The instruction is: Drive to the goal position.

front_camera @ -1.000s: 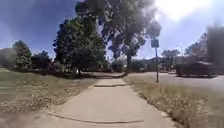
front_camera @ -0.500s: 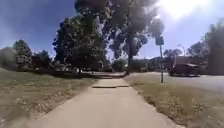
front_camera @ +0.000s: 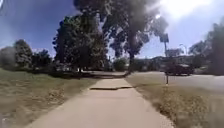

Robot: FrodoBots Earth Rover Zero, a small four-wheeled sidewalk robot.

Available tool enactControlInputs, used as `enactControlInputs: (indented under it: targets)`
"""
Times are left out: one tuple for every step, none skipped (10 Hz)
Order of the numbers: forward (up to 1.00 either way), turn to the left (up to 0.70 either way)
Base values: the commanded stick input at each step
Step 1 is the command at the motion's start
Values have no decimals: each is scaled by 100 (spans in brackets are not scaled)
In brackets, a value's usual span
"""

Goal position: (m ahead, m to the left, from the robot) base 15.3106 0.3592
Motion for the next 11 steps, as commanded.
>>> enactControlInputs:
  targets:
    - [85,17]
    - [85,4]
    - [85,0]
    - [85,0]
    - [85,0]
    - [85,0]
    - [85,0]
    - [85,0]
    - [85,0]
    - [85,0]
    - [85,0]
